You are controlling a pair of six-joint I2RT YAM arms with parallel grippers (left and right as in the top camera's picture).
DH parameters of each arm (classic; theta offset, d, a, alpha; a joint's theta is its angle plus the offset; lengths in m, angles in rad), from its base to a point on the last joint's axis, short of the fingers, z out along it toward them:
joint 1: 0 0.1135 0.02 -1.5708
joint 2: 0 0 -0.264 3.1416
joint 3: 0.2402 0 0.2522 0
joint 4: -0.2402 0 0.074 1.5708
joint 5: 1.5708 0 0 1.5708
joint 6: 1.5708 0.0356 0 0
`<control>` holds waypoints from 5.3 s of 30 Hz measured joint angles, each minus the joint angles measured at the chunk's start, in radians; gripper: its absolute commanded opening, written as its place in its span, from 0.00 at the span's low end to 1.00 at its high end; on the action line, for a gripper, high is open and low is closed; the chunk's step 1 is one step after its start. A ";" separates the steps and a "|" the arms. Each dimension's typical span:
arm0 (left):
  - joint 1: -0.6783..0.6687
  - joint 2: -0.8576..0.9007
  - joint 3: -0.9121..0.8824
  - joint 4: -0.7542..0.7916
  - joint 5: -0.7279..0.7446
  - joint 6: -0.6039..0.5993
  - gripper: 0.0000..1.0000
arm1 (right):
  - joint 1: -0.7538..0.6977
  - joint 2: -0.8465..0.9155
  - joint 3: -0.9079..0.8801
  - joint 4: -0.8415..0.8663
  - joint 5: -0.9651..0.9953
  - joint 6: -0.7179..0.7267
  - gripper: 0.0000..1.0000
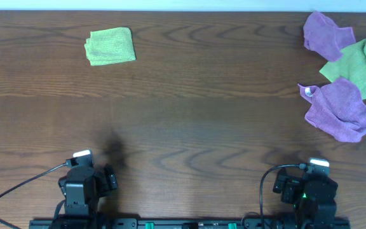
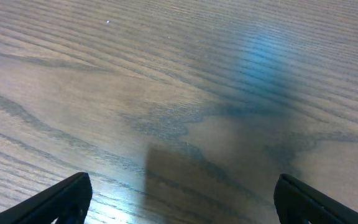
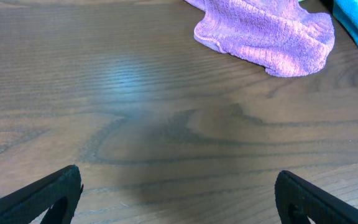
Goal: Fold the cloth
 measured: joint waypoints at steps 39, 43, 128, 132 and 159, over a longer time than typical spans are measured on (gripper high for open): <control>0.000 0.000 0.000 0.000 0.000 0.000 0.95 | 0.001 0.000 0.000 0.000 0.000 0.000 0.99; 0.000 0.000 0.000 0.000 0.000 0.000 0.95 | 0.001 0.000 0.000 0.000 0.000 0.000 0.99; 0.001 0.000 0.002 -0.002 0.000 0.000 0.95 | -0.272 0.868 0.692 -0.278 0.017 0.333 0.99; 0.001 0.000 0.002 -0.002 0.000 0.000 0.95 | -0.423 0.905 0.692 -0.293 -0.108 0.319 0.99; 0.001 0.000 0.002 -0.003 0.000 0.000 0.95 | -0.914 1.339 0.690 0.072 -0.830 0.219 0.98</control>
